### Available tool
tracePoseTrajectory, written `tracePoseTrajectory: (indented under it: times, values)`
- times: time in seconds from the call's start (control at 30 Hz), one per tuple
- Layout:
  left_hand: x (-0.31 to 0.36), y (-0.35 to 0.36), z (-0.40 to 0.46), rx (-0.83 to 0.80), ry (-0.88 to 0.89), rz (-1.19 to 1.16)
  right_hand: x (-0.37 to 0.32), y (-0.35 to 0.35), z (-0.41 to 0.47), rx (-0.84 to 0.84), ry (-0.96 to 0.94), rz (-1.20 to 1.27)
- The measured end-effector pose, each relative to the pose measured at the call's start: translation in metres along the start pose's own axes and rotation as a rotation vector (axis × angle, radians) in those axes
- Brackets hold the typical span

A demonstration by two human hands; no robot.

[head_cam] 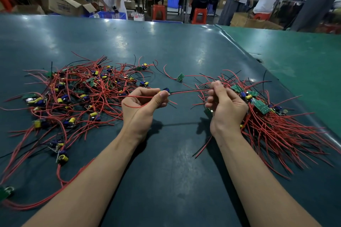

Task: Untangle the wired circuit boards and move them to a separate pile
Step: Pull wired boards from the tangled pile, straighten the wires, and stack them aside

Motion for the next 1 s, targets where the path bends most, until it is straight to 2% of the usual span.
tracePoseTrajectory:
  times: [0.07,0.13,0.2,0.27,0.37,0.6,0.8,0.93,1.0]
  values:
    - [0.001,-0.009,0.006,0.118,0.022,-0.053,0.004,0.0,0.004,-0.016,0.089,0.063]
    - [0.003,-0.02,0.01,0.236,0.053,-0.07,0.013,0.005,0.004,-0.141,0.229,0.017]
    - [0.004,-0.023,0.01,0.266,0.084,-0.032,0.026,0.011,-0.003,-0.294,0.369,-0.12]
    - [0.003,-0.02,0.009,0.231,0.103,0.01,0.032,0.012,-0.004,-0.299,0.4,-0.202]
    - [0.003,-0.02,0.01,0.231,0.106,0.02,0.023,0.003,0.007,-0.192,0.291,-0.313]
    - [0.006,-0.017,0.008,0.218,0.149,0.153,0.017,-0.01,0.019,-0.201,0.172,-0.499]
    - [0.013,-0.015,0.006,0.197,0.222,0.228,0.008,-0.027,0.037,-0.072,0.096,-0.602]
    - [0.022,-0.013,-0.001,0.18,0.469,0.509,0.009,-0.031,0.042,-0.098,0.025,-0.721]
    - [0.027,-0.012,-0.005,0.197,0.598,0.593,0.007,-0.025,0.035,-0.126,-0.081,-0.846]
Point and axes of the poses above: each hand's wrist, its own z-axis towards the middle knuckle, its own y-axis out of the palm, x = y × z, the point moved 4 cm from there along z, towards the middle knuckle, and after that the axes turned 5 degrees about z, right-handed, at the moved point
